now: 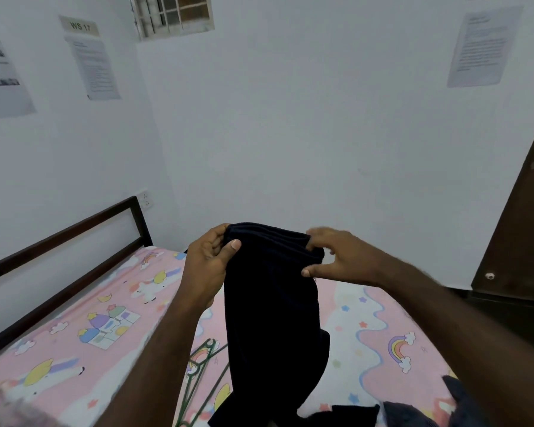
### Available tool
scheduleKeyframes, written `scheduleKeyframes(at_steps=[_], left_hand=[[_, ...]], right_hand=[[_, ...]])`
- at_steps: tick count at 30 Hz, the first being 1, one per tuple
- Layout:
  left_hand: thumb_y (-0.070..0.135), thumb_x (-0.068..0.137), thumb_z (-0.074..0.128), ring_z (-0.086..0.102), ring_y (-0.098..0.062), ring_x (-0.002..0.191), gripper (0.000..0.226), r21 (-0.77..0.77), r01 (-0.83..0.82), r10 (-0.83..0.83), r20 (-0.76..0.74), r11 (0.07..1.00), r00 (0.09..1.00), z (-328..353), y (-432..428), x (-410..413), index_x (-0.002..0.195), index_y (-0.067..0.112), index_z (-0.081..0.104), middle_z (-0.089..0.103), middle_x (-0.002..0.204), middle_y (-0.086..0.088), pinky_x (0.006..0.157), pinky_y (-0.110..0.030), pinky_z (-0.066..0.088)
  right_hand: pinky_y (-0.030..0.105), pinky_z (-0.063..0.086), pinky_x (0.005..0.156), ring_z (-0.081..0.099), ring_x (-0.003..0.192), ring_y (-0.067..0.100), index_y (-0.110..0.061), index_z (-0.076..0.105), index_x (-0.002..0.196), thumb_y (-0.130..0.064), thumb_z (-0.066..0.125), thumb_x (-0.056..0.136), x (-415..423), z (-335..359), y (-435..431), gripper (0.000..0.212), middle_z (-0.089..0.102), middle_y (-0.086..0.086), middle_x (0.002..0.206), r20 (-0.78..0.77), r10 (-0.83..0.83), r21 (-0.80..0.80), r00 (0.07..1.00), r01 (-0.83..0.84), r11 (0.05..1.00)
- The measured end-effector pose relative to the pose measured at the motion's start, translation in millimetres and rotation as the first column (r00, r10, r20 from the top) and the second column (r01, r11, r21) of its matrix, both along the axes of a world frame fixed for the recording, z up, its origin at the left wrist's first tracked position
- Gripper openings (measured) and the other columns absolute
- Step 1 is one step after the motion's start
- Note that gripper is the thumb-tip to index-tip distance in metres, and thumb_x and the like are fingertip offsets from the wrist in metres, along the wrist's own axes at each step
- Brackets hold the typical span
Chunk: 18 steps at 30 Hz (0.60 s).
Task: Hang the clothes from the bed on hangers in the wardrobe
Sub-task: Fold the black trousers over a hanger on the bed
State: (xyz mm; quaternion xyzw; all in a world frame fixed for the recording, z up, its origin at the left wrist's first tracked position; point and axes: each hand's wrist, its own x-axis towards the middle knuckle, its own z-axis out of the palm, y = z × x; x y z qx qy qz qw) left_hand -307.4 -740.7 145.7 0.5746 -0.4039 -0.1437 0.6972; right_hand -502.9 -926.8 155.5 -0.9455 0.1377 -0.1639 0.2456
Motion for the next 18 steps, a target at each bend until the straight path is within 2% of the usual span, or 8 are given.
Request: scheduleKeyframes(at_steps=[2,4,7,10,12,15,16,18], left_hand=[[-0.002,0.092,0.059,0.068,-0.014,0.104,0.026,0.014,-0.029,0.029,0.015,0.999,0.999,3,1,3,0.111,0.015,0.065,0.073,0.107,0.001,0.09,-0.023,0.053],[0.0,0.094,0.058,0.068,-0.016,0.104,0.024,0.066,-0.068,0.065,0.054,0.996,0.996,6,-3,9,0.112,0.014,0.065,0.073,0.107,-0.001,0.095,-0.032,0.053],[0.006,0.098,0.053,0.067,-0.018,0.104,0.018,0.089,-0.158,0.145,0.137,0.983,0.98,35,-14,22,0.114,0.01,0.061,0.071,0.109,-0.003,0.098,-0.043,0.052],[0.015,0.101,0.048,0.063,-0.018,0.103,0.013,0.034,-0.254,0.239,0.239,0.967,0.941,103,-30,37,0.113,0.013,0.052,0.064,0.107,0.0,0.091,-0.036,0.053],[0.019,0.103,0.043,0.06,-0.018,0.101,0.018,-0.016,-0.272,0.265,0.271,0.962,0.925,161,-35,42,0.121,0.014,0.045,0.059,0.106,0.0,0.082,-0.028,0.051],[0.026,0.104,0.04,0.056,-0.017,0.105,0.037,-0.068,-0.261,0.269,0.322,0.963,0.908,242,-36,40,0.137,0.012,0.035,0.054,0.117,-0.003,0.086,-0.028,0.048],[0.029,0.103,0.043,0.056,-0.015,0.105,0.038,-0.084,-0.249,0.263,0.34,0.965,0.903,261,-34,36,0.137,0.012,0.035,0.054,0.117,-0.001,0.084,-0.026,0.047],[0.033,0.101,0.05,0.058,-0.011,0.098,0.03,-0.121,-0.229,0.258,0.372,0.966,0.892,298,-30,29,0.124,0.015,0.044,0.057,0.106,0.006,0.073,-0.019,0.047]], right_hand=[[0.026,0.049,0.08,0.06,0.102,0.002,-0.043,0.06,0.105,-0.053,0.074,0.079,3,0,0,0.031,0.065,-0.019,0.109,-0.074,0.0,0.035,0.997,0.003,0.999],[0.028,0.053,0.072,0.063,0.085,0.001,-0.045,0.059,0.092,-0.06,0.071,0.077,9,13,-4,0.024,0.067,-0.016,0.088,-0.065,-0.029,-0.022,0.997,0.027,0.999],[0.022,0.042,0.058,0.054,0.064,0.001,-0.03,0.051,0.07,-0.049,0.075,0.08,30,73,-9,0.032,0.057,-0.011,0.068,-0.028,-0.043,-0.152,0.999,0.039,0.988],[0.02,0.046,0.054,0.058,0.066,0.012,-0.015,0.054,0.078,-0.034,0.076,0.084,51,148,-14,0.03,0.058,-0.002,0.074,0.121,-0.044,-0.117,0.992,0.058,0.991],[0.027,0.053,0.053,0.063,0.068,0.016,-0.011,0.053,0.093,-0.027,0.075,0.084,62,199,-17,0.028,0.062,0.006,0.082,0.27,-0.028,-0.024,0.962,0.036,0.999],[0.037,0.059,0.067,0.067,0.084,0.019,-0.019,0.049,0.119,-0.027,0.075,0.085,70,267,-14,0.043,0.064,0.005,0.101,0.437,-0.038,0.06,0.898,0.013,0.998],[0.036,0.058,0.073,0.067,0.089,0.019,-0.017,0.05,0.122,-0.028,0.075,0.085,70,284,-13,0.046,0.064,0.004,0.105,0.478,-0.057,0.078,0.877,0.022,0.997],[0.034,0.057,0.08,0.068,0.095,0.022,-0.009,0.058,0.116,-0.027,0.076,0.084,71,316,-13,0.04,0.068,0.008,0.105,0.542,-0.061,0.092,0.838,0.012,0.996]])
